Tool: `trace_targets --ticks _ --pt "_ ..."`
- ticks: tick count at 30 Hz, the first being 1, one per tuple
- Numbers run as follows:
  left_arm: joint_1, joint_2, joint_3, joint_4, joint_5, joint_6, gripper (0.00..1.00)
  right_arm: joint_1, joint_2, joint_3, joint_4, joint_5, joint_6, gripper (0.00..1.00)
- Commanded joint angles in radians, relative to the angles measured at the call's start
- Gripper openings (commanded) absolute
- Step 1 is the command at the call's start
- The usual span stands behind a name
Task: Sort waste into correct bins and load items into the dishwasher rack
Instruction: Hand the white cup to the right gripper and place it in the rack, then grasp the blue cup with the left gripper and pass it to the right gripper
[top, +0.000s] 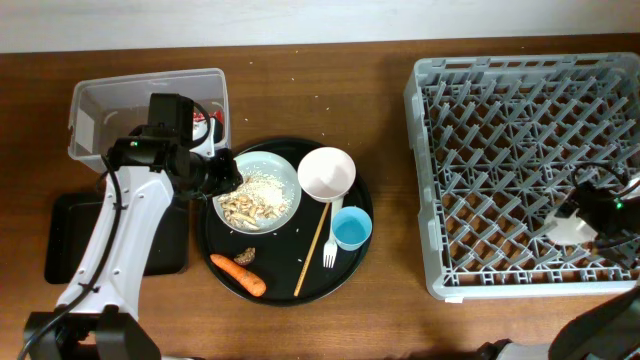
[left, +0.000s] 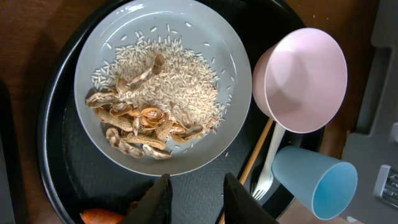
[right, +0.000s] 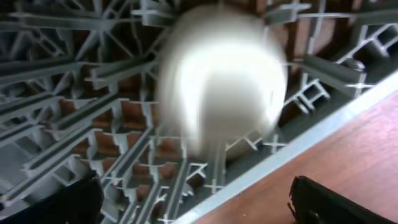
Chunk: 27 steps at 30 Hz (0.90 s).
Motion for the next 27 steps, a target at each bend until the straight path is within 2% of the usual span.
trace_targets --ticks 1,4,7,9,13,17,18,19,20,21,24,27 --pt "-0.002 -0.019 -0.002 -0.008 -0.004 0.019 0.33 -0.003 -0.028 0.016 -0.007 -0.104 0.012 0.99" --pt "-0.045 -0.019 -0.002 -0.008 -0.002 0.019 0.34 0.028 -0.139 0.017 -0.011 -0.177 0.000 0.99" --pt "-0.145 -0.018 -0.002 -0.008 -0.003 0.019 0.42 0.178 -0.308 0.017 -0.034 -0.217 -0.030 0.99" --pt "-0.226 -0.006 -0.002 0.001 -0.003 0.019 0.44 0.285 -0.361 0.017 -0.037 -0.240 -0.030 0.99" --pt "-0.416 0.085 -0.002 0.068 -0.002 -0.001 0.44 0.460 -0.351 0.017 -0.050 -0.217 -0.030 0.99" --pt "-0.522 0.199 -0.002 0.133 -0.003 -0.005 0.45 0.484 -0.325 0.017 -0.055 -0.216 -0.030 0.99" --pt "-0.544 0.240 -0.002 0.145 -0.003 -0.007 0.40 0.484 -0.325 0.017 -0.058 -0.211 -0.030 0.99" --pt "-0.550 0.264 -0.002 0.152 -0.003 -0.008 0.29 0.484 -0.325 0.017 -0.059 -0.203 -0.030 0.99" --pt "-0.549 0.274 -0.002 0.158 -0.003 -0.008 0.10 0.484 -0.325 0.017 -0.060 -0.190 -0.030 0.99" --pt "-0.545 0.273 -0.002 0.163 -0.003 -0.008 0.00 0.484 -0.325 0.017 -0.062 -0.186 -0.030 0.99" --pt "-0.522 0.269 0.008 0.162 -0.002 -0.008 0.00 0.484 -0.325 0.017 -0.066 -0.183 -0.030 0.99" --pt "-0.475 0.214 0.078 0.066 -0.003 0.017 0.00 0.484 -0.325 0.017 -0.067 -0.164 -0.031 0.99"
